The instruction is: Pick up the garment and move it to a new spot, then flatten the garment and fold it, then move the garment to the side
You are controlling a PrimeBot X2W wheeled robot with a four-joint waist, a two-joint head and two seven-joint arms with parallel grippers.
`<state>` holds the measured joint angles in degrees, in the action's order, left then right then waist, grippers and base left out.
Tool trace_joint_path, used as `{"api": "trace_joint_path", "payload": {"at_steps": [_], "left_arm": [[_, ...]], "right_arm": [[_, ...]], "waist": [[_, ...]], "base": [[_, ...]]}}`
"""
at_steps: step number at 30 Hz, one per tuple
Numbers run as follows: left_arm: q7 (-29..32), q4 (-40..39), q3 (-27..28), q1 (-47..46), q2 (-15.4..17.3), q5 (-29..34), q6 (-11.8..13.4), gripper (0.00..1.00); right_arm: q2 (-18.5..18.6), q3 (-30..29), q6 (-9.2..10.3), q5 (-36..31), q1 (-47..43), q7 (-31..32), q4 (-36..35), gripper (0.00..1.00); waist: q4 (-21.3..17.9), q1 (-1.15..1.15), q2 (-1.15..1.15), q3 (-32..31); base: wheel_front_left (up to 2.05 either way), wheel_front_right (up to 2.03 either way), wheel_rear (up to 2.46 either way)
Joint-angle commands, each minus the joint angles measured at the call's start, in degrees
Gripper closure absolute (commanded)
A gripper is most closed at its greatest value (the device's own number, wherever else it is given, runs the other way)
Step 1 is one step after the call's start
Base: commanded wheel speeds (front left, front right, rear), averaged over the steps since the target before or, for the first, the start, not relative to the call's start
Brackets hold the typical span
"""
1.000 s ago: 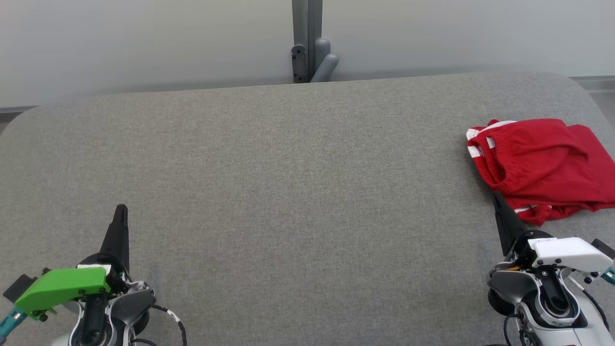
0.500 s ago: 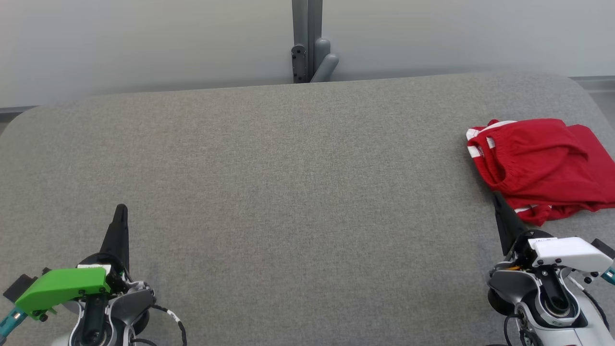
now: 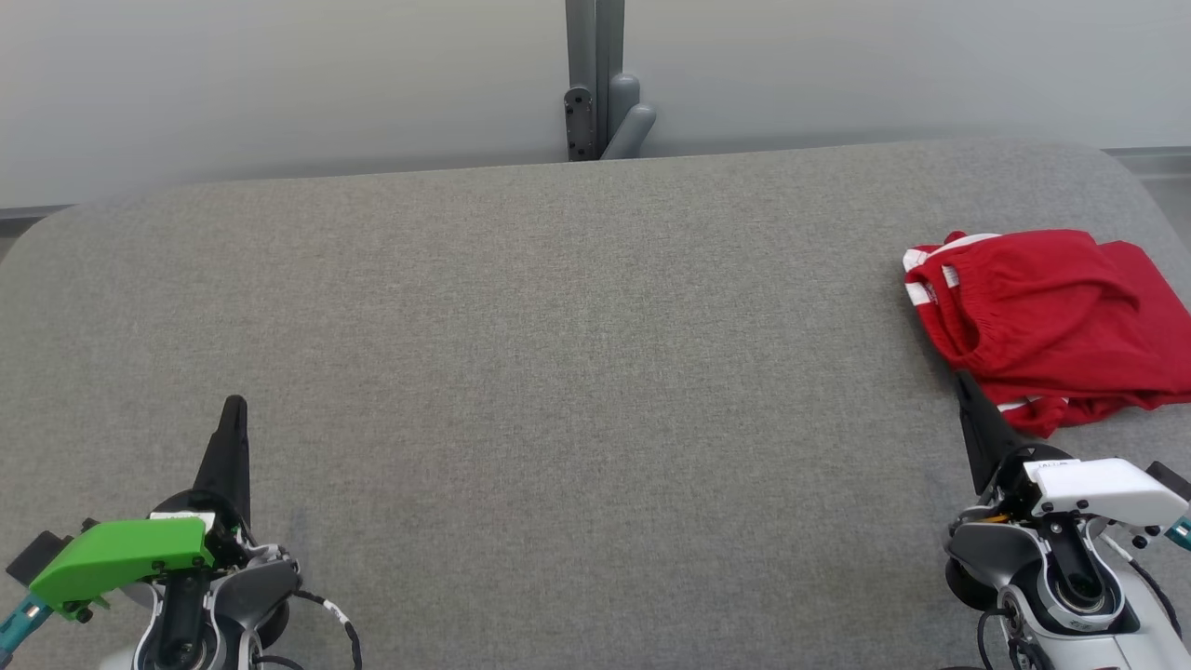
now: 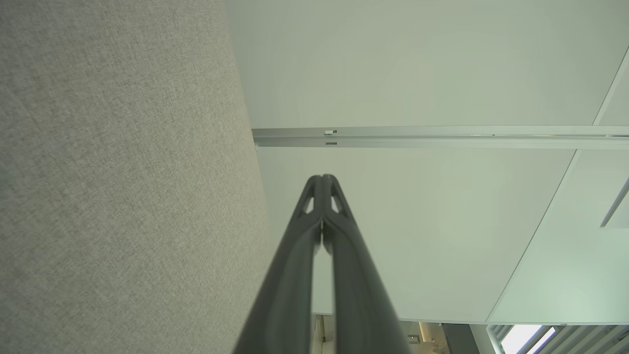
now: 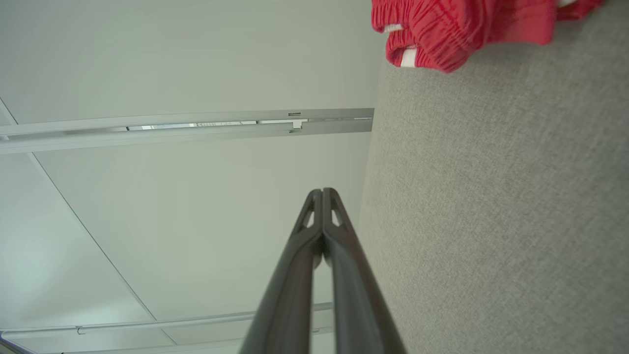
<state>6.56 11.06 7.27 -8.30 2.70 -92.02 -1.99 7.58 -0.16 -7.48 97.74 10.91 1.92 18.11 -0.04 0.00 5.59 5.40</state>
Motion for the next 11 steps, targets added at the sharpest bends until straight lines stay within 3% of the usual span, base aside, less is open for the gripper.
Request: {"api": "trace_joint_path", "payload": {"at_steps": [1, 11], "left_arm": [[0.3, -0.3, 0.1, -0.6, 0.3, 0.0, 0.0, 1.0], [0.3, -0.3, 0.1, -0.6, 0.3, 0.0, 0.0, 1.0]], "right_arm": [[0.3, 0.2, -0.02, 0.4, -0.3, -0.3, -0.3, 1.0], [0.8, 0.9, -0.02, 1.0, -0.4, -0.8, -0.4, 1.0]], "waist": [[0.0, 0.0, 0.0, 0.0], [0.0, 0.0, 0.0, 0.0]], "base": [[0.0, 0.0, 0.0], [0.0, 0.0, 0.0]]}}
